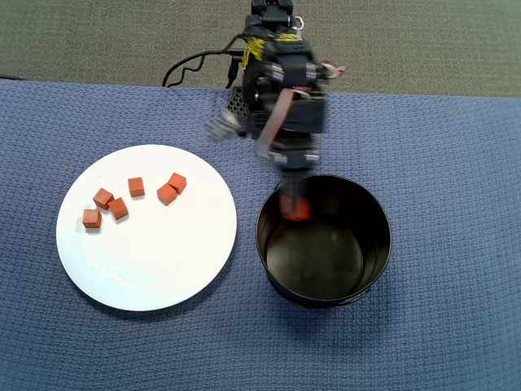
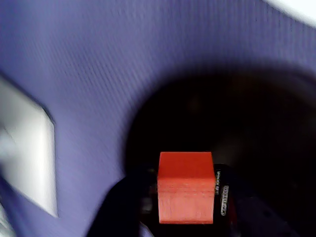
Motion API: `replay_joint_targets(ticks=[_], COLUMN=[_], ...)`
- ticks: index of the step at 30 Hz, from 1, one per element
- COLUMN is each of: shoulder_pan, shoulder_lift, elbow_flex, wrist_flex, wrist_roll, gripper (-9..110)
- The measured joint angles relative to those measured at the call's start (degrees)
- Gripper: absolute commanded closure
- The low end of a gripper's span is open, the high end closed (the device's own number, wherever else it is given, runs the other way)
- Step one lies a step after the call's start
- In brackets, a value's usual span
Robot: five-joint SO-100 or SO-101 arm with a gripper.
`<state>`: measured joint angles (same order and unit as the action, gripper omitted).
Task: Pick up the red cubes from the white plate and place them in the black recipient
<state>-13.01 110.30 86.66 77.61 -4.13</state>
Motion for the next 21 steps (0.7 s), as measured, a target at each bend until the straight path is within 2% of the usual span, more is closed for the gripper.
replay_joint_targets(ticks=[3, 6, 13, 17, 21], shoulder_pan=[-2.1, 3.4, 26.3, 37.7, 45.4], shoulder_lift=[-0.2, -0.3, -0.2, -2.3, -4.9], elbow_flex=[0.2, 0.2, 3.3, 11.3, 16.3], wrist_flex=[0.0, 0.1, 0.4, -5.3, -8.8], wrist_roll=[0.0, -2.4, -17.8, -28.1, -36.7], gripper=[63, 65, 68, 80, 83])
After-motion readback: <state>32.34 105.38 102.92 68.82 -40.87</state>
